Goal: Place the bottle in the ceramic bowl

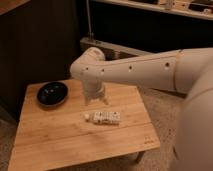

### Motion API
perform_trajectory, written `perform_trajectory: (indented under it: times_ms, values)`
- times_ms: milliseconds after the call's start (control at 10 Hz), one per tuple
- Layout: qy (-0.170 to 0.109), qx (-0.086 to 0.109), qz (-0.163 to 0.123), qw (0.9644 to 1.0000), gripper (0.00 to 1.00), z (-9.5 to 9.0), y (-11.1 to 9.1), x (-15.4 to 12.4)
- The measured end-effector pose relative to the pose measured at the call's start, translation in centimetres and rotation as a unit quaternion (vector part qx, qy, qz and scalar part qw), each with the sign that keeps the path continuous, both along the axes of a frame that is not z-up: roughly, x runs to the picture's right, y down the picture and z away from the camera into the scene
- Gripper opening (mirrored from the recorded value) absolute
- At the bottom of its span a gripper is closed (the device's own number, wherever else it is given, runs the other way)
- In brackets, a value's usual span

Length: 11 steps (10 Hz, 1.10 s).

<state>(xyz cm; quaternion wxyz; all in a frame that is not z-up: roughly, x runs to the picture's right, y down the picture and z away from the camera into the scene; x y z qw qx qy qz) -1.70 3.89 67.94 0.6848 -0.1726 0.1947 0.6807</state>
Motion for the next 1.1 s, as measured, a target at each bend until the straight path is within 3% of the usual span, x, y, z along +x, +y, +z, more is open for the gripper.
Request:
perform_trajectory:
  times_ms: [200, 800, 900, 1000, 1100]
  values:
    - [0.021, 0.03, 0.016, 0.9992, 0.65, -0.7, -3.4, 6.4]
    - [0.011, 0.034, 0.015, 0.9992, 0.65, -0.8, -3.8, 6.5]
    - [-0.024, 0.052, -0.004, 0.9983, 0.65, -0.8, -3.9, 5.8]
    - [-0.06, 0.071, -0.037, 0.9949, 0.65, -0.9, -4.0, 5.3]
    - [-0.113, 0.092, -0.081, 0.986, 0.65, -1.4, -3.9, 4.3]
